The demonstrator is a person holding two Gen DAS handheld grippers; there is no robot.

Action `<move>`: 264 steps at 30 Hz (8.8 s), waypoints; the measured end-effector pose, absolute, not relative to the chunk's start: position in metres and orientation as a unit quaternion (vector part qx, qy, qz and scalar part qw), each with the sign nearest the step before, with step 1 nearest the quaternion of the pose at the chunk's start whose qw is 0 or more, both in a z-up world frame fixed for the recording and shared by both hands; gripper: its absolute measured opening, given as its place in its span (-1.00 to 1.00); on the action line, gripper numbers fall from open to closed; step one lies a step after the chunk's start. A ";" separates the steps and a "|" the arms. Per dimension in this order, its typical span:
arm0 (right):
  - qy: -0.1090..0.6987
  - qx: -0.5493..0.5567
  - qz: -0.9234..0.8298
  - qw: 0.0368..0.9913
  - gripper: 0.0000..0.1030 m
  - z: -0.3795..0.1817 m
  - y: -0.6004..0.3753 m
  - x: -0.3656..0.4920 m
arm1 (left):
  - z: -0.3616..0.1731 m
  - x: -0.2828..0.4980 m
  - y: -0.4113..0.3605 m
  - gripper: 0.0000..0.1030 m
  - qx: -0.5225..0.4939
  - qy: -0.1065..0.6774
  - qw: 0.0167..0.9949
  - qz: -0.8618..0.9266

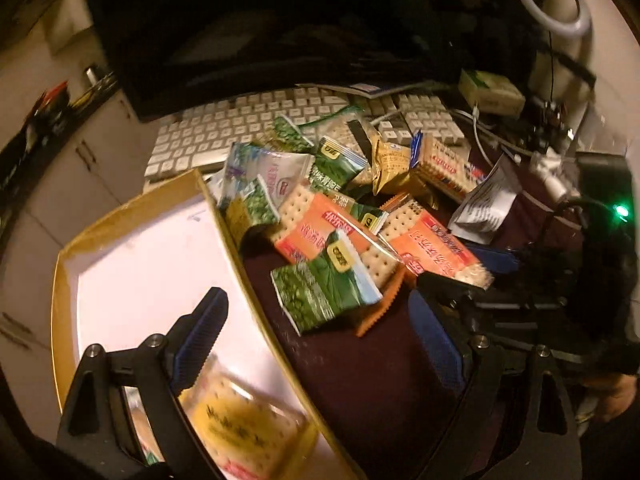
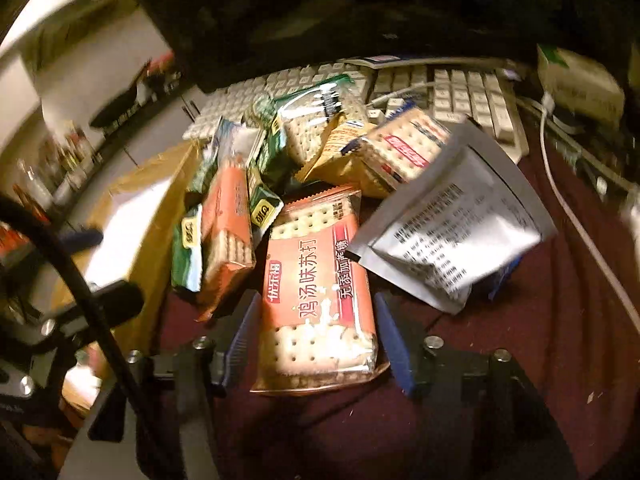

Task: Organize snacks
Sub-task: 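Grasp a green snack bag with the left tool while the right grasps an orange cracker pack, then carry the green bag and orange cracker pack into the tray and release both, then grasp a white paper sachet with the left tool while the right grasps the blue-white cracker pack, then carry the white sachet and blue-white cracker pack over the tray and lower them, then open both tools over the tray, releasing the sachet and cracker pack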

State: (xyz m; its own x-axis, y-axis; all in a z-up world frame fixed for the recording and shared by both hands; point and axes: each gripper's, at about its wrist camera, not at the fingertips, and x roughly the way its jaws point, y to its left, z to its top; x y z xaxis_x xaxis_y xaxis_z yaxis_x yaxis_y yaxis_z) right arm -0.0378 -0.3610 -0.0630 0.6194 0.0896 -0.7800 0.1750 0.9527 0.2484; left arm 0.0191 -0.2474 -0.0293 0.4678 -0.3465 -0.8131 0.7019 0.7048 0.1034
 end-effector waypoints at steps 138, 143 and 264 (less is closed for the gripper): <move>0.301 0.338 -0.091 0.887 0.39 -0.063 -0.479 -0.087 | -0.027 0.015 -0.298 0.69 0.035 0.468 0.803 -0.368; 0.288 0.376 -0.084 0.877 0.20 -0.077 -0.491 -0.093 | -0.058 0.035 -0.336 0.49 0.019 0.516 0.774 -0.366; 0.359 0.210 0.149 0.897 0.57 -0.002 -0.265 0.068 | -0.019 0.136 -0.036 0.62 -0.222 0.483 0.832 -0.161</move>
State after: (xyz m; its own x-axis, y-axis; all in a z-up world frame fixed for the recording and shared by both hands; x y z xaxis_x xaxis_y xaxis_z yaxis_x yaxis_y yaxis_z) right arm 0.0676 -0.2647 -0.0016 0.6980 0.4183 -0.5812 -0.1170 0.8673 0.4838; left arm 0.1359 -0.0362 -0.0193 0.4813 -0.4813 -0.7326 0.0530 0.8502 -0.5238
